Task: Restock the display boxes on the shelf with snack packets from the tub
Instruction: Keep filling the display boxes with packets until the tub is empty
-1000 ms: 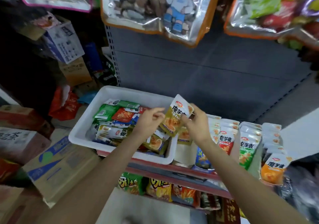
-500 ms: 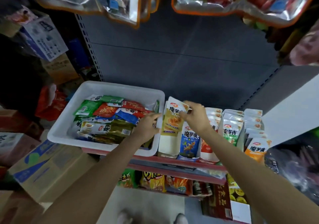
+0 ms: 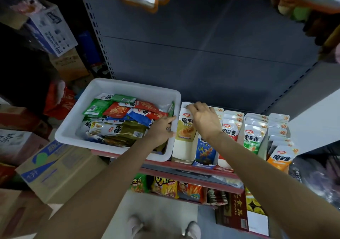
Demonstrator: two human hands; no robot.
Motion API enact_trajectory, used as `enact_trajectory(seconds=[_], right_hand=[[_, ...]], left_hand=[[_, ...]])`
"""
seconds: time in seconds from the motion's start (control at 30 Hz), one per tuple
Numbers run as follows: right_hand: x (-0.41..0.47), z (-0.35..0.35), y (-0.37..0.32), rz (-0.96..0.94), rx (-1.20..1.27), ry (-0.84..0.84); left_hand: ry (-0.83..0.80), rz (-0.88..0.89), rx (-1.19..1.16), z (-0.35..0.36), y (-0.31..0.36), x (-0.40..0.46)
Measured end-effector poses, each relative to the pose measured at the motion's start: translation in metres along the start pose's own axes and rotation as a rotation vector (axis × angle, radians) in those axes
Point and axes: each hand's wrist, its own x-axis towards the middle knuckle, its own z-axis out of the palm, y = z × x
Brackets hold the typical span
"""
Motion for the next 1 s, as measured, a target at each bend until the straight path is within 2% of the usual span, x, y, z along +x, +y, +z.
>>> enact_trajectory(seconds=[0.17, 0.27, 0.37, 0.43, 0.53, 0.63, 0.73, 0.9, 0.97, 1.0], right_hand=[[-0.005, -0.001, -0.008, 0.049, 0.054, 0.010], [-0.011, -0.004, -0.017, 0.078, 0.230, 0.054], [-0.011, -0.008, -0.038, 0.014, 0.481, -0.017], [-0.005, -0.010, -0.058, -0.039, 0.542, -0.093], [0.011, 0.000, -0.093, -0.091, 0.518, -0.191], [0.025, 0.019, -0.124, -0.090, 0.499, -0.352], [0.034, 0.036, -0.145, -0.159, 0.330, -0.488], [0.036, 0.032, -0.160, -0.147, 0.041, -0.434], [0.035, 0.031, -0.155, -0.155, 0.073, -0.371], [0.035, 0.029, -0.151, -0.127, 0.168, -0.329]], left_hand=[[0.030, -0.001, 0.078, 0.001, 0.001, -0.001], [0.095, 0.025, 0.074, -0.005, -0.001, -0.011], [0.198, -0.014, -0.010, -0.024, -0.017, -0.026], [0.291, -0.075, -0.027, -0.043, -0.034, -0.036], [0.362, -0.165, 0.063, -0.073, -0.067, -0.045], [0.278, -0.222, 0.359, -0.095, -0.094, -0.049], [0.147, -0.270, 0.527, -0.106, -0.107, -0.050], [0.116, -0.295, 0.523, -0.115, -0.114, -0.043], [0.149, -0.280, 0.436, -0.116, -0.116, -0.043], [0.203, -0.264, 0.379, -0.116, -0.116, -0.045]])
